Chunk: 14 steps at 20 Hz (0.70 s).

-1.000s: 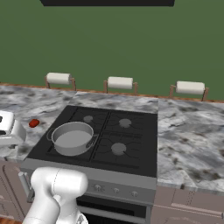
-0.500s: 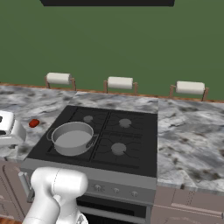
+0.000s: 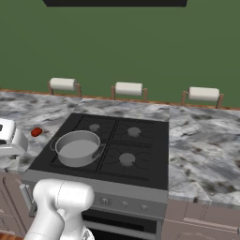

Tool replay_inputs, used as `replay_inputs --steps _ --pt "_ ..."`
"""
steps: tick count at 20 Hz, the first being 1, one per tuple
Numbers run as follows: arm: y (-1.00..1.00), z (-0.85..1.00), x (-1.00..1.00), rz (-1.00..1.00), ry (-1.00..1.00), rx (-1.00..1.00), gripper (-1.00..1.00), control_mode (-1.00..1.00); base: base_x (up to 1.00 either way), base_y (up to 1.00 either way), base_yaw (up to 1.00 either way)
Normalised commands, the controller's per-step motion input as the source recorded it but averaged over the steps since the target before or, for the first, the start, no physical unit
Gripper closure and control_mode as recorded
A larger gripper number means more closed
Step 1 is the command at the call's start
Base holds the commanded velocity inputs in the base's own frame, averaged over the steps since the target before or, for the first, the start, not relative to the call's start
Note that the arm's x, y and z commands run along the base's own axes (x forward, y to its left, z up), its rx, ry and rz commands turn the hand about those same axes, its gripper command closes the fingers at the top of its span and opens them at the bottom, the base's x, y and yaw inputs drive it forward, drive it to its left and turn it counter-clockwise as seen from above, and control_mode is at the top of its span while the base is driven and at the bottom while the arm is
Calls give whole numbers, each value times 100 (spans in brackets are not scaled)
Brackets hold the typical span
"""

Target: Turn on the burner for the pot on the stove. Wait thirty seconds for the pot to heat up. Then add the bell pepper to the pot.

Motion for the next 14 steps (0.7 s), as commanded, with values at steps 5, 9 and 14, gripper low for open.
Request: replay_inputs --steps 5,9,14 --pt "0 0 0 0 0 0 -100 -100 0 0 0" --pt "0 0 0 0 0 0 -100 -100 0 0 0" --pt "0 0 0 0 0 0 -100 -100 0 0 0"
